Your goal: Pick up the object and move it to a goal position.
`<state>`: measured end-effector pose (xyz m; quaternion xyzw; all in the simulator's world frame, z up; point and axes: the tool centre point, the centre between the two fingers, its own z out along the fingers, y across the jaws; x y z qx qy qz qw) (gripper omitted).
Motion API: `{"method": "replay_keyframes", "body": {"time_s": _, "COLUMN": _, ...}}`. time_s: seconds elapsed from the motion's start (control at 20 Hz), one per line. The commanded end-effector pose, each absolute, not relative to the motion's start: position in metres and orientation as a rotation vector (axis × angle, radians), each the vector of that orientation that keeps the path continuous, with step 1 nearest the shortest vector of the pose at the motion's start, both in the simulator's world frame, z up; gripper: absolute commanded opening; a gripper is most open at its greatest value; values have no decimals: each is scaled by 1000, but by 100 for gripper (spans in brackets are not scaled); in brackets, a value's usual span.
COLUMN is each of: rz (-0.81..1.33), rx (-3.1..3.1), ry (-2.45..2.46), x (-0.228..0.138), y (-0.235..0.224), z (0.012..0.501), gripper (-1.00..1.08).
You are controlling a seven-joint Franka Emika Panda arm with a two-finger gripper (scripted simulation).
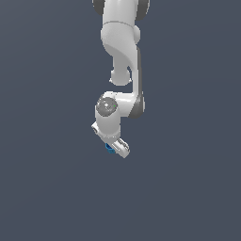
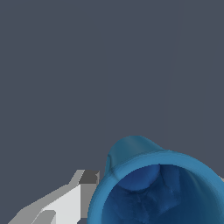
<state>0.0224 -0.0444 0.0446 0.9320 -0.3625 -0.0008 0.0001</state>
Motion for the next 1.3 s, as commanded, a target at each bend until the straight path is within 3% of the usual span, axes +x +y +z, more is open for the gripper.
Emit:
{"method": "replay_keyframes", "body": {"time_s": 0.0, "rz": 0, "rx": 2928, "ry": -1139, "x": 19, "y": -47, "z": 50, "gripper": -100}}
{"method": "replay_keyframes", "body": {"time_s": 0.45, "rz": -1, "rx": 2929, "ry": -1140, "x": -13, "y": -67, "z": 87, "gripper": -100}}
{"method": "replay_keyframes", "body": {"time_s": 1.25, "rz": -2, "rx": 2931, "ry": -1141, "x": -103, "y": -124, "z": 193, "gripper": -100}}
